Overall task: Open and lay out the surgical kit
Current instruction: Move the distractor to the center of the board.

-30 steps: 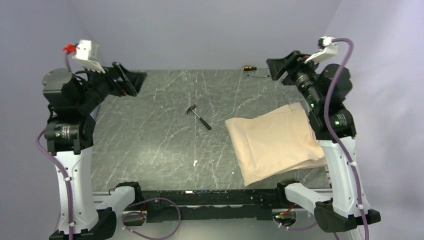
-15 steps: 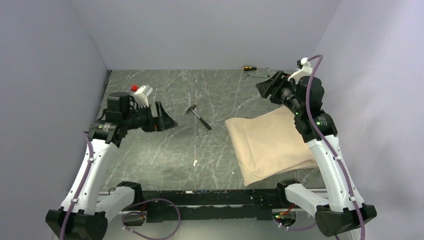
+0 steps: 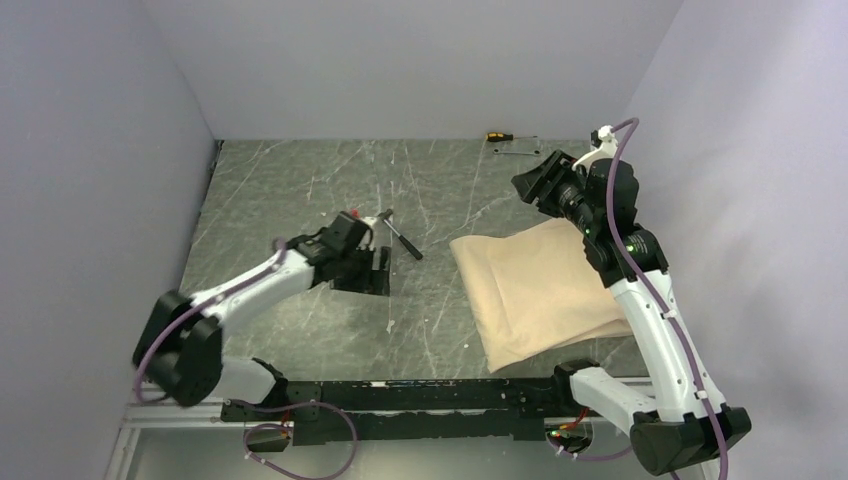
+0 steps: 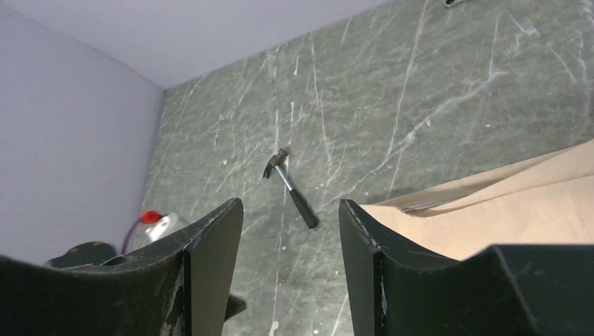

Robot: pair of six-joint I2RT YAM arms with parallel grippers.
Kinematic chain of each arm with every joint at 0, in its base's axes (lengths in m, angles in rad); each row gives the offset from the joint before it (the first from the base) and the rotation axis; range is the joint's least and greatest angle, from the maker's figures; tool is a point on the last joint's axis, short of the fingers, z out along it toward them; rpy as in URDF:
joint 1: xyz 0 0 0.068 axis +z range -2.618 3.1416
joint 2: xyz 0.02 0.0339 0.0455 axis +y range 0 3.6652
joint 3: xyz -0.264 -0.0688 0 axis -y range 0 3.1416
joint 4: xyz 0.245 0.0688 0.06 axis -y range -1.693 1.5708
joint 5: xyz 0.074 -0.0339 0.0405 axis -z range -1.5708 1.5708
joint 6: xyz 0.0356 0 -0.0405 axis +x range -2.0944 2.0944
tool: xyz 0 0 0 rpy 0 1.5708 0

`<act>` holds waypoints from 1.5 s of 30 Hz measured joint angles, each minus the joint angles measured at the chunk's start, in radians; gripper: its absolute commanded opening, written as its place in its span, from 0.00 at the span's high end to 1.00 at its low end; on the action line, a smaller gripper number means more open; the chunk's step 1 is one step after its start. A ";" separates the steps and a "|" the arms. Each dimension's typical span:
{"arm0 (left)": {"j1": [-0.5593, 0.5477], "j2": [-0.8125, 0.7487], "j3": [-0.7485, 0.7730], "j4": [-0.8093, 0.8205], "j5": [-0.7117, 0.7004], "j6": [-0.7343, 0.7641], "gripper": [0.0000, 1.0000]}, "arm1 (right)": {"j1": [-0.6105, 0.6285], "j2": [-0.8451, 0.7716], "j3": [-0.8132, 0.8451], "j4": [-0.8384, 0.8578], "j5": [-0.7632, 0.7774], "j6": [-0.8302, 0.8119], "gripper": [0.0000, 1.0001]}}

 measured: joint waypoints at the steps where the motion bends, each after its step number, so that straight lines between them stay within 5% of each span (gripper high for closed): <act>1: -0.028 0.063 0.016 0.024 -0.047 -0.001 0.14 | 0.000 -0.007 -0.007 -0.003 0.008 0.000 0.43; 8: -0.085 0.391 0.179 0.170 -0.269 0.000 0.15 | 0.000 -0.089 -0.028 -0.034 0.077 -0.010 0.42; 17: -0.085 0.632 0.379 0.253 -0.342 0.018 0.19 | 0.000 -0.138 -0.032 -0.077 0.158 -0.031 0.40; 45: 0.108 1.306 1.376 0.145 -0.557 -0.006 0.21 | -0.024 -0.024 -0.062 -0.130 0.218 -0.100 0.39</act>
